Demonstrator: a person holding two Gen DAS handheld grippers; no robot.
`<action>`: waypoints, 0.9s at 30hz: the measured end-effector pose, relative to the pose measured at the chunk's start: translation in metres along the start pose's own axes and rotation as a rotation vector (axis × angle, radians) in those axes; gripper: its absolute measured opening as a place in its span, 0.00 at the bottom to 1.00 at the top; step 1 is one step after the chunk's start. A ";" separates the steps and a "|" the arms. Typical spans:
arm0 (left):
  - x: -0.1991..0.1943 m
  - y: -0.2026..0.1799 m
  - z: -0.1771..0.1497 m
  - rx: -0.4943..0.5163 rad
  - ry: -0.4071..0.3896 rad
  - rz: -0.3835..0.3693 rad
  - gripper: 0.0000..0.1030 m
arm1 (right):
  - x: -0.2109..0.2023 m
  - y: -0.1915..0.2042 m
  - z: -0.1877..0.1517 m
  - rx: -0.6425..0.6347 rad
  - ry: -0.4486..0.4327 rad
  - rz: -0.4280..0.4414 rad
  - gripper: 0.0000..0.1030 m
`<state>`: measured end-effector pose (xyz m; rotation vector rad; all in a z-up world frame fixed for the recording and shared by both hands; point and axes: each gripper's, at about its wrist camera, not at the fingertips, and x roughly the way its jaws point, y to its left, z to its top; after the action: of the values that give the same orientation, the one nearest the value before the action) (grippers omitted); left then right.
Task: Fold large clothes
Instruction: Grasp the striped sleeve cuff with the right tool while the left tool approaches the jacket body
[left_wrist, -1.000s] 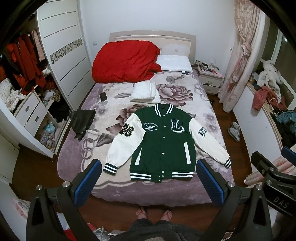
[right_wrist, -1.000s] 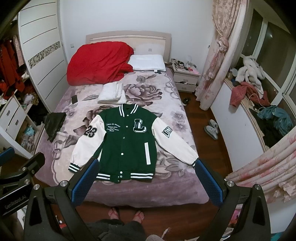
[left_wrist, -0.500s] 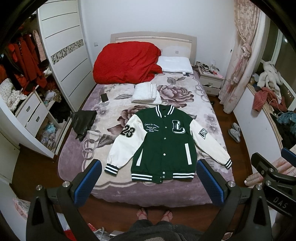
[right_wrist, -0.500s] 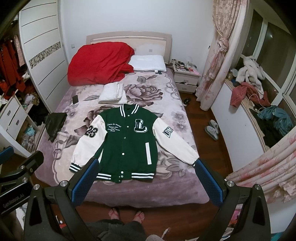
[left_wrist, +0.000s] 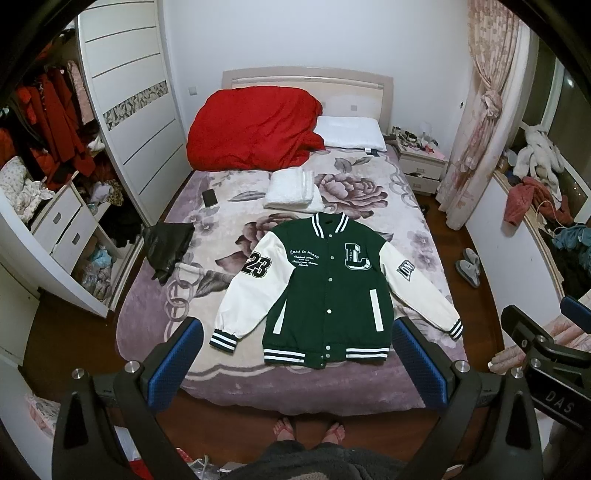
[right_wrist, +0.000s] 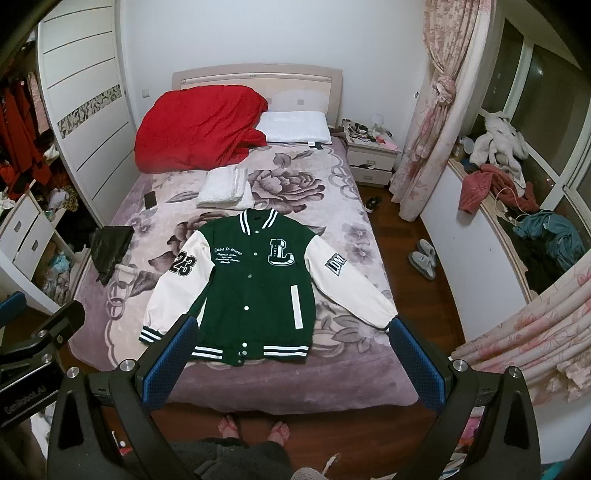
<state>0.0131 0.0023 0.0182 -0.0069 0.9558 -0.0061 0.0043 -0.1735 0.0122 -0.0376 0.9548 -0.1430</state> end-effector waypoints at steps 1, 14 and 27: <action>0.000 0.000 0.000 0.000 0.000 -0.001 1.00 | 0.001 -0.002 -0.002 0.000 -0.001 0.000 1.00; 0.056 0.016 0.045 0.024 -0.081 0.083 1.00 | 0.023 0.012 0.040 0.088 0.024 0.013 1.00; 0.313 -0.028 0.008 0.080 0.124 0.175 1.00 | 0.327 -0.153 -0.077 0.647 0.376 0.031 0.69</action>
<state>0.2005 -0.0281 -0.2328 0.1529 1.0772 0.1177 0.1119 -0.3678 -0.2825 0.6184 1.2436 -0.4359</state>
